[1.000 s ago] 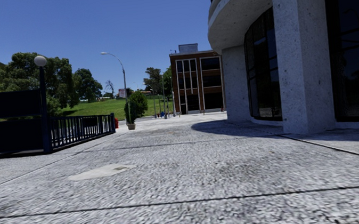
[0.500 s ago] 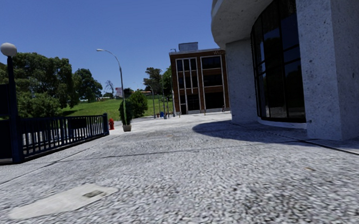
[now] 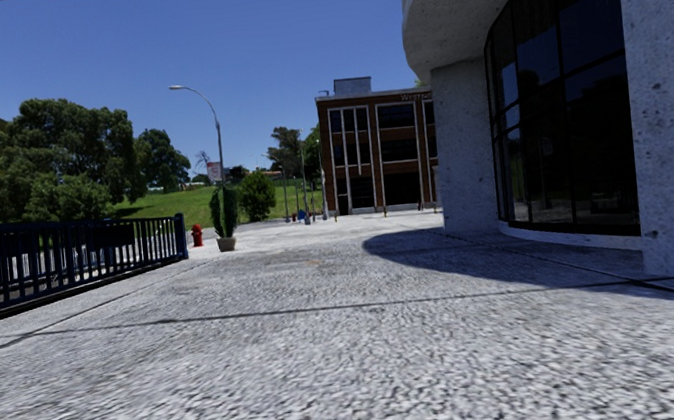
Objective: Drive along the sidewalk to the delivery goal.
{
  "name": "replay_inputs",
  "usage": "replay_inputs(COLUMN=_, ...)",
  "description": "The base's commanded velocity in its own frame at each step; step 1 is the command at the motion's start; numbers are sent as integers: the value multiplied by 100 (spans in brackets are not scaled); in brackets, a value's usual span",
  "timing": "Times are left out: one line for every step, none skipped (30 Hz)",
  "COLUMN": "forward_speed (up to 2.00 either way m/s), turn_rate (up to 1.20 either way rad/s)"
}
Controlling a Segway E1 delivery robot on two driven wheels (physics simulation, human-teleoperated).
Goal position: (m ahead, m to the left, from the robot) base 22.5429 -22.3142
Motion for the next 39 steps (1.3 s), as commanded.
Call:
replay_inputs(forward_speed=198, turn_rate=0)
replay_inputs(forward_speed=198, turn_rate=0)
replay_inputs(forward_speed=198, turn_rate=0)
replay_inputs(forward_speed=198, turn_rate=0)
replay_inputs(forward_speed=198, turn_rate=0)
replay_inputs(forward_speed=198, turn_rate=0)
replay_inputs(forward_speed=198, turn_rate=0)
replay_inputs(forward_speed=198, turn_rate=0)
replay_inputs(forward_speed=198, turn_rate=0)
replay_inputs(forward_speed=198, turn_rate=0)
replay_inputs(forward_speed=198, turn_rate=0)
replay_inputs(forward_speed=198, turn_rate=0)
replay_inputs(forward_speed=198, turn_rate=0)
replay_inputs(forward_speed=198, turn_rate=0)
replay_inputs(forward_speed=198, turn_rate=0)
replay_inputs(forward_speed=198, turn_rate=0)
replay_inputs(forward_speed=198, turn_rate=0)
replay_inputs(forward_speed=198, turn_rate=0)
replay_inputs(forward_speed=198, turn_rate=0)
replay_inputs(forward_speed=198, turn_rate=0)
replay_inputs(forward_speed=198, turn_rate=0)
replay_inputs(forward_speed=198, turn_rate=0)
replay_inputs(forward_speed=198, turn_rate=0)
replay_inputs(forward_speed=198, turn_rate=0)
replay_inputs(forward_speed=198, turn_rate=0)
replay_inputs(forward_speed=198, turn_rate=0)
replay_inputs(forward_speed=198, turn_rate=0)
replay_inputs(forward_speed=198, turn_rate=0)
replay_inputs(forward_speed=198, turn_rate=0)
replay_inputs(forward_speed=198, turn_rate=0)
replay_inputs(forward_speed=198, turn_rate=0)
replay_inputs(forward_speed=198, turn_rate=0)
replay_inputs(forward_speed=198, turn_rate=0)
replay_inputs(forward_speed=198, turn_rate=0)
replay_inputs(forward_speed=198, turn_rate=0)
replay_inputs(forward_speed=198, turn_rate=0)
replay_inputs(forward_speed=198, turn_rate=0)
replay_inputs(forward_speed=198, turn_rate=0)
replay_inputs(forward_speed=198, turn_rate=0)
